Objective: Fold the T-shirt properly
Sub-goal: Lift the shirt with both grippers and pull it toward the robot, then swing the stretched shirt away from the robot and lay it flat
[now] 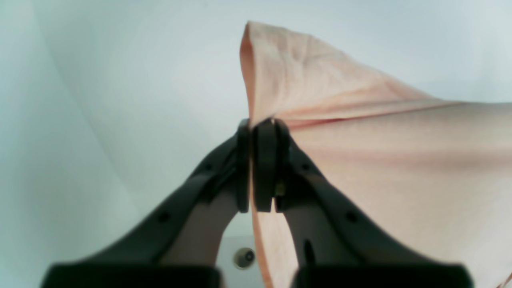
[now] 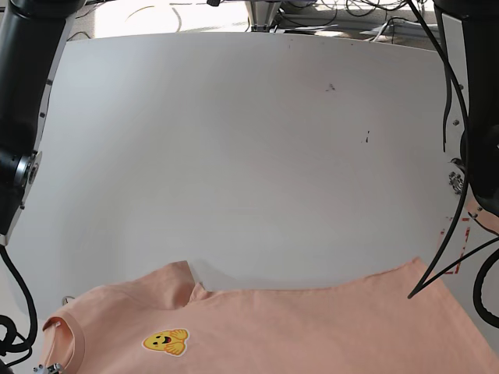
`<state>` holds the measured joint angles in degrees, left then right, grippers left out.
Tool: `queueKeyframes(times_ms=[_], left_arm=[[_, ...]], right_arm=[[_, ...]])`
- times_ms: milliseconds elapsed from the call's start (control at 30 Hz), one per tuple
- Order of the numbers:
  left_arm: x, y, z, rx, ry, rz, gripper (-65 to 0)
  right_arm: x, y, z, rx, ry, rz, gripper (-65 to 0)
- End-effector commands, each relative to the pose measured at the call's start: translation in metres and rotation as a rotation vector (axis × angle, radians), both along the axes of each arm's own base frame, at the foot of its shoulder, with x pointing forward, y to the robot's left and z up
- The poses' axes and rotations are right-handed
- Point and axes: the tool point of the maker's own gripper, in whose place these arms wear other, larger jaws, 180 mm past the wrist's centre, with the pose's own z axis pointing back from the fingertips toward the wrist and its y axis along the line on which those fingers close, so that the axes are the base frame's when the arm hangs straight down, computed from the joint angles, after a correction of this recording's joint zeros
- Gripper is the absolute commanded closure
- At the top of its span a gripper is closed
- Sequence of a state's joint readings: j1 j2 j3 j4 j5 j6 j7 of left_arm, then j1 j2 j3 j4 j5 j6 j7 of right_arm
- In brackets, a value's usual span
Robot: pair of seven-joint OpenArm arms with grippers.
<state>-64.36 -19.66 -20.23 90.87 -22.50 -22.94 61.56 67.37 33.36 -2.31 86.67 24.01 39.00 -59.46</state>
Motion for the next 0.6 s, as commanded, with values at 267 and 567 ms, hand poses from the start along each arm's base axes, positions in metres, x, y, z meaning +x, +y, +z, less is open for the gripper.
queueKeyframes(times_ms=[267, 567], left_arm=[[-0.018, 0.013, -0.053, -0.06, 0.022, -0.012, 0.0], [-0.041, 0.014, -0.149, -0.094, 0.176, -0.022, 0.0]], right_arm=[[-0.028, -0.019, -0.072, 0.034, 0.045, -0.047, -0.2], [-0.062, -0.015, -0.177, 0.123, 0.197, -0.063, -0.2]])
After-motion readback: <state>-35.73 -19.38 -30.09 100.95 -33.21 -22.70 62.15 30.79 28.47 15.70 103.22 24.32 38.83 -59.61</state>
